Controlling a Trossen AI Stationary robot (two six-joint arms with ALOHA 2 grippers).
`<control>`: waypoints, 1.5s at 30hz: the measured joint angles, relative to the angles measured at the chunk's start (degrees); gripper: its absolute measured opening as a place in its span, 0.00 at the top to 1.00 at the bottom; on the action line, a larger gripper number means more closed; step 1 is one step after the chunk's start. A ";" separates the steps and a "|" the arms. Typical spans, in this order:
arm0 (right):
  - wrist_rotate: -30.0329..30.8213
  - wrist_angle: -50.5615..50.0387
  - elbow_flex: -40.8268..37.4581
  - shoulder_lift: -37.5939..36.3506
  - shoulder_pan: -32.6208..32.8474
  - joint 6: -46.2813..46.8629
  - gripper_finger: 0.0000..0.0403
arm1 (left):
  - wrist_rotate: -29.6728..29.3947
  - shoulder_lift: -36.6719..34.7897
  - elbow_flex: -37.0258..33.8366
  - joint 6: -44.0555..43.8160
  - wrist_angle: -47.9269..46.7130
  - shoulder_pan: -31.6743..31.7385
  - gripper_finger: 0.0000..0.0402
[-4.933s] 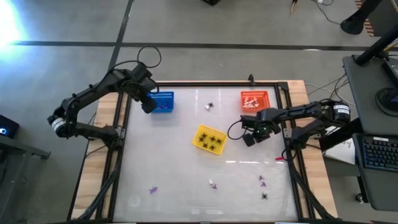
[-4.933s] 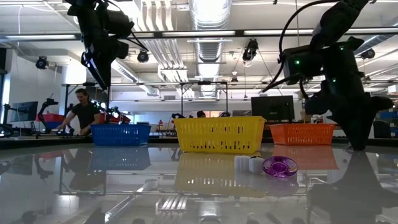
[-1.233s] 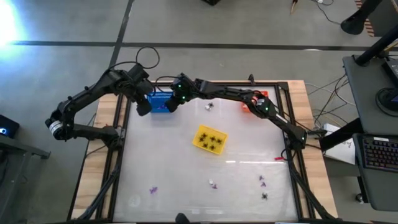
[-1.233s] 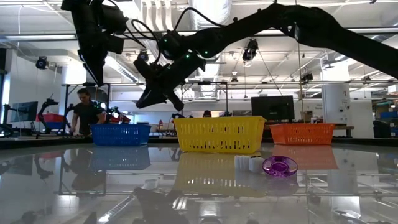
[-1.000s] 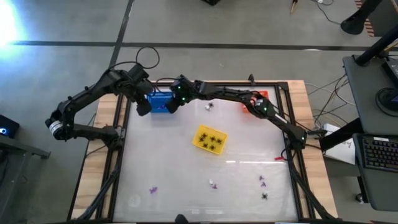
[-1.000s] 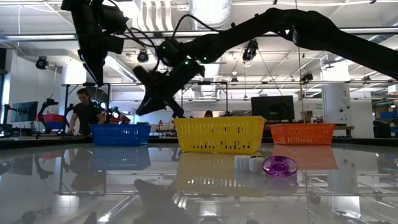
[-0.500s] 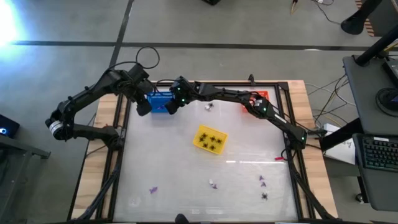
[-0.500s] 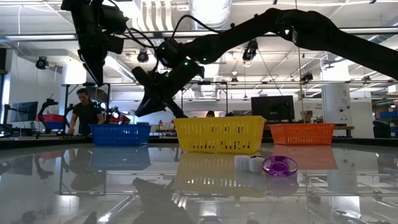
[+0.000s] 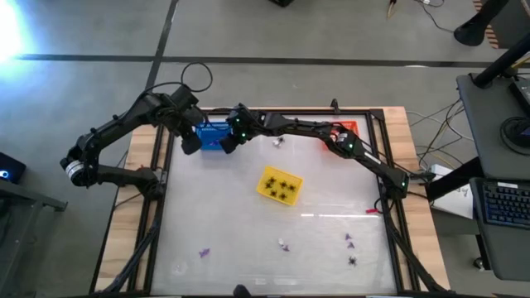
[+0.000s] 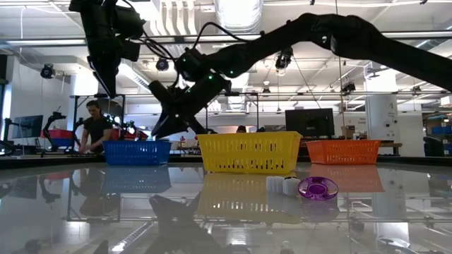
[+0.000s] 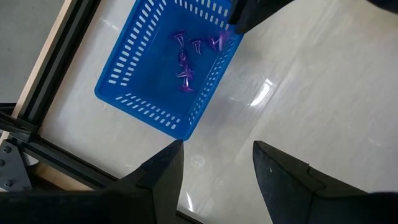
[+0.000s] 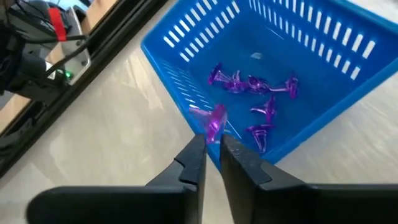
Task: Sort Halloween decoration
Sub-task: Put the purple witch hat toy into the blue bin, then put the black spider toy into the yellow bin
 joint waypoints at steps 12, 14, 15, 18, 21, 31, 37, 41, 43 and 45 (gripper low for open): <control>-0.29 -2.02 0.00 -1.22 -0.11 0.64 0.80 | 0.00 0.00 0.00 0.01 -1.00 0.00 0.56; -0.39 -6.58 0.00 -3.07 -0.11 -0.73 0.80 | 0.00 0.00 0.00 0.01 -1.00 0.00 0.56; -0.41 -9.27 0.01 -4.15 -0.11 -2.01 0.80 | 0.02 0.00 0.00 -0.01 -1.02 0.00 0.56; 0.07 -18.41 0.02 -7.30 -0.11 -6.54 0.80 | 0.10 0.00 0.00 -0.12 -1.36 0.00 0.56; 0.26 -24.70 0.02 -9.95 -0.02 -8.86 0.79 | 0.28 0.00 0.00 -2.27 -1.42 0.00 0.56; 12.18 -39.84 0.09 -16.59 0.13 -13.50 0.70 | 0.26 0.33 -0.44 -1.93 -1.95 0.00 0.56; 14.17 -45.36 -0.09 -15.56 -1.60 -14.77 0.65 | 0.22 2.00 -0.44 1.23 2.74 -0.02 0.56; 14.23 -45.96 -1.52 -14.56 -3.09 -15.26 0.65 | 0.20 3.81 -0.44 0.22 4.27 0.00 0.56; 13.94 -45.96 -2.65 -14.51 -3.93 -15.97 0.65 | 0.20 4.81 -0.44 0.36 4.24 -0.01 0.56; 13.17 -46.01 -3.91 -14.51 -4.91 -16.62 0.65 | 0.22 5.47 -0.44 0.38 4.20 -0.02 0.56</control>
